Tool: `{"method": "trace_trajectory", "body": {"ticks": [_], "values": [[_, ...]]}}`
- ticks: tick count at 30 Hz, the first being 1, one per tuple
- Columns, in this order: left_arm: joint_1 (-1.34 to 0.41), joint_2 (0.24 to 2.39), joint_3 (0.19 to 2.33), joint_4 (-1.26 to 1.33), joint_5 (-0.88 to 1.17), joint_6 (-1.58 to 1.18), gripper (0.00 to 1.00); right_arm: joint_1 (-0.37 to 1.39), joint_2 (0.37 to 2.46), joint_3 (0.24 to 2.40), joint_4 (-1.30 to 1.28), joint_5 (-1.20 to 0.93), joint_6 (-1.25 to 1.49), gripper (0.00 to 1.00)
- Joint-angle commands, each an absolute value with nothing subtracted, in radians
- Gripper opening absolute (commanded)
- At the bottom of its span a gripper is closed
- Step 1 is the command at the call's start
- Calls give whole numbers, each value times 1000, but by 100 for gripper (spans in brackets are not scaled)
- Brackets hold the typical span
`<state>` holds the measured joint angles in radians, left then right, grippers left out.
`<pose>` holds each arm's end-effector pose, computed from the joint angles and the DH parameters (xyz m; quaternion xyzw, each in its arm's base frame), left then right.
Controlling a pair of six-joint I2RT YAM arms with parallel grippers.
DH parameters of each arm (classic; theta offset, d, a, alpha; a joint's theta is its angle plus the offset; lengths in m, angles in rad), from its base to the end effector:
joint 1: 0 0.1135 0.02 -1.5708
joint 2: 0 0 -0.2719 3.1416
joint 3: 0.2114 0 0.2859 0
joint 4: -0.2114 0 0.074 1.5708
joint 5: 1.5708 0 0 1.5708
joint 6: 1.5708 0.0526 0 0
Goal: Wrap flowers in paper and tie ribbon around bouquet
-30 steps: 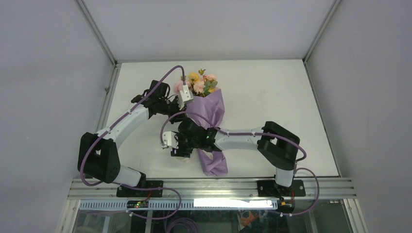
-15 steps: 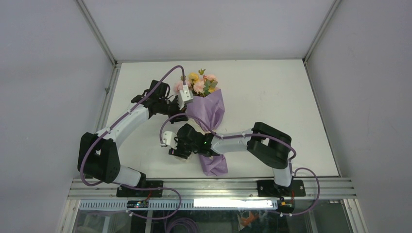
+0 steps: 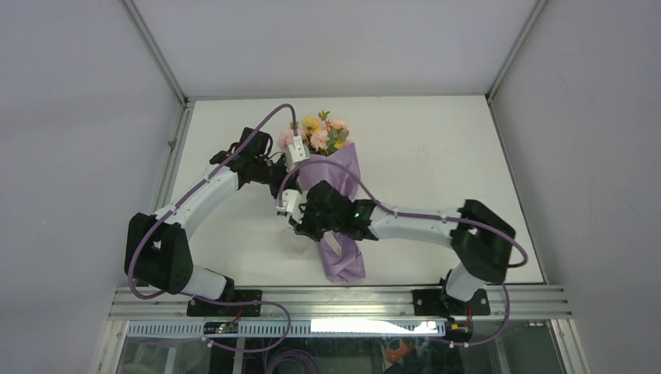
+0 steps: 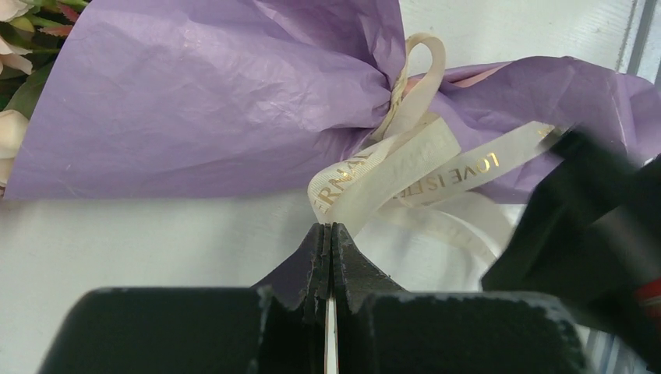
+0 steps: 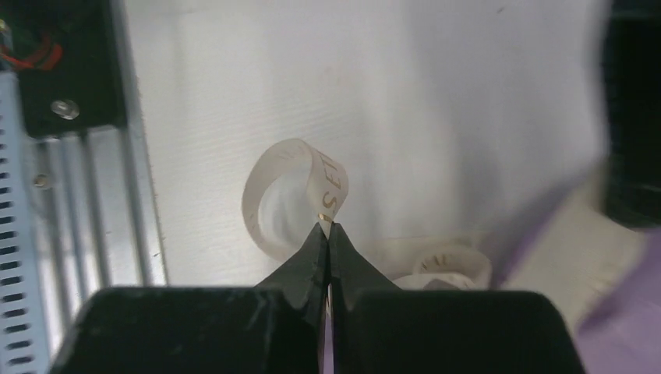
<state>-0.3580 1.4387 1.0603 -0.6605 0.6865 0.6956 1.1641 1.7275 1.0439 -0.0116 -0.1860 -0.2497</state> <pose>0.2920 -0.1449 0.2367 0.5333 0.7409 -0.2785 0.2985 0.1547 0.3837 0.1715 -0.6156 0.6601 0.2618 0.3416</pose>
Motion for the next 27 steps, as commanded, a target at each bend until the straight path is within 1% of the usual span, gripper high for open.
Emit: {"method": "trace_trajectory", "body": {"ticks": [1,4,8,12,18,22,23,25,27], "values": [[-351,1408,1118,-673,779,717,0,1116,1460,1054,-226,-325,-166,0],[-357,1401,1126,-687,798,702,0,1086,1312,1008,-369,-294,-115,0],[-365,1405,1133,-705,812,701,0,980,1124,958,-473,-220,-87,0],[-377,1401,1130,-716,810,717,0,907,1023,935,-536,-213,-135,0],[-380,1395,1138,-722,804,715,0,903,1005,941,-609,-335,-156,0],[-386,1381,1132,-752,805,754,0,886,1007,955,-680,-479,-181,0],[-396,1371,1123,-767,806,780,0,888,1027,946,-672,-481,-158,0],[-427,1355,1097,-794,801,827,0,908,1076,899,-566,-446,-52,0],[-460,1346,1070,-817,800,860,0,968,1107,843,-448,-335,-7,0]]}}
